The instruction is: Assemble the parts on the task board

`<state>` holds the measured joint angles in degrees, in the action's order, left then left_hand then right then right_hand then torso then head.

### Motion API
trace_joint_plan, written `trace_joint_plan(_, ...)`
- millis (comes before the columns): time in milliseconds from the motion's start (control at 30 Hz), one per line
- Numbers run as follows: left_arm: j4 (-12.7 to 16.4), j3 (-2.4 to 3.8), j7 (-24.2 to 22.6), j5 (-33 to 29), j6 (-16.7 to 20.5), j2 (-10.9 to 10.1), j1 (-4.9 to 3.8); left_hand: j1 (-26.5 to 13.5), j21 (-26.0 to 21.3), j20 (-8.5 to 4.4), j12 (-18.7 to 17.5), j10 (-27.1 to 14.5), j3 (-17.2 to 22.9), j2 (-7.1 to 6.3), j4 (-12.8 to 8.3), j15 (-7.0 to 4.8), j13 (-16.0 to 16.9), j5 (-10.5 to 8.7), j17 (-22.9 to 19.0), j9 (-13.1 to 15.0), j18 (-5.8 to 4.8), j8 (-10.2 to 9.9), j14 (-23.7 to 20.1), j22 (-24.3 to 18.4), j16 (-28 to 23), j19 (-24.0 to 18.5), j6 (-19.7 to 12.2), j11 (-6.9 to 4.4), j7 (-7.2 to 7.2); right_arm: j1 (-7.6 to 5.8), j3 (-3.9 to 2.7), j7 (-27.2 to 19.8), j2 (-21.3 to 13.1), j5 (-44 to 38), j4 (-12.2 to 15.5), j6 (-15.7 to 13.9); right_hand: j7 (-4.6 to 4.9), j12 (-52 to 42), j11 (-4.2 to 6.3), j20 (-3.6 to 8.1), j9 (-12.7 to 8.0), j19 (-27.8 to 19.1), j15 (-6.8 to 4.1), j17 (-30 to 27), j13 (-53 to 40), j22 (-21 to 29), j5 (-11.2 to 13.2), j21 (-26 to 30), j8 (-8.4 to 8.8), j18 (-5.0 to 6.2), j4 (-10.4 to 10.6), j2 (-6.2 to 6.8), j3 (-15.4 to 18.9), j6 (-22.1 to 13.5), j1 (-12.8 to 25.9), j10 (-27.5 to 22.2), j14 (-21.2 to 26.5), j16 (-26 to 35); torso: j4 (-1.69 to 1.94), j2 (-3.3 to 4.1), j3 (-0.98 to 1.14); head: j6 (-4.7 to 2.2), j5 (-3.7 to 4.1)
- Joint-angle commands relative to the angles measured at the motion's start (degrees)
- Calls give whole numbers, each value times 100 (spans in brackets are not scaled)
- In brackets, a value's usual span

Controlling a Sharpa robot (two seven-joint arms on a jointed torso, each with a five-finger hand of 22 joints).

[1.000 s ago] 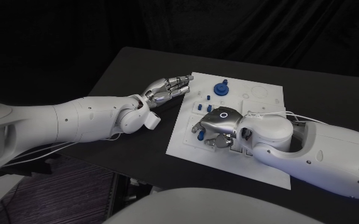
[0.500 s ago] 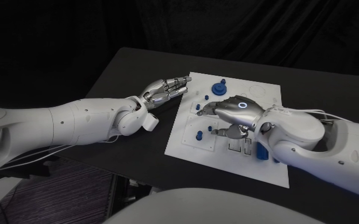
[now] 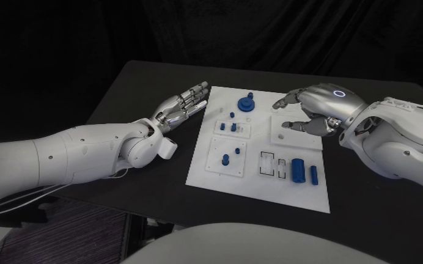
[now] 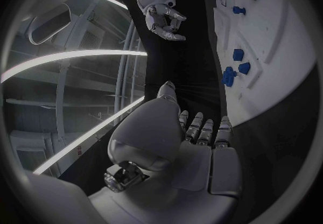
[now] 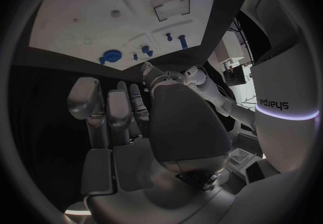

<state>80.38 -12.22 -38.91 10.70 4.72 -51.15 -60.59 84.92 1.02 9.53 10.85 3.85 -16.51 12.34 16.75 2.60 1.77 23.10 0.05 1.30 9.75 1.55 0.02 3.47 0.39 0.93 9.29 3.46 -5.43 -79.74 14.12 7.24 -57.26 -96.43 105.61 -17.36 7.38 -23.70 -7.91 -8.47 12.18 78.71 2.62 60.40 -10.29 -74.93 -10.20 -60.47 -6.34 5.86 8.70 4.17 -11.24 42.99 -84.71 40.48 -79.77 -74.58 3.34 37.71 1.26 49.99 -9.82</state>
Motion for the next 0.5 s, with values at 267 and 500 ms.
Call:
trace_joint_plan(267,-68,6,-886,-30,328,223,-10,-25,-41,98,-269,-218,-47,34,1,-35,-41,-25,-5,-62,48,-89,-2,-49,-39,-33,-552,-89,-633,181,6,801,-479,832,-91,77,-59,-1902,587,370,264,189,-414,212,-1048,-838,-72,-335,-500,-74,241,-54,68,1126,393,2058,-221,-112,-181,-284,30,1,292)
trace_joint_plan(500,-117,5,-929,-29,314,249,-2,15,-40,122,-265,-231,-24,65,-4,-34,-39,38,-5,-54,48,-80,-2,-49,-39,-31,-512,-131,-606,470,7,1485,-626,1001,-42,335,-139,-4596,617,440,838,151,-462,98,-4444,-792,-163,-152,-983,-48,616,-124,367,1136,1163,2522,-231,10,-243,-404,26,1,557)
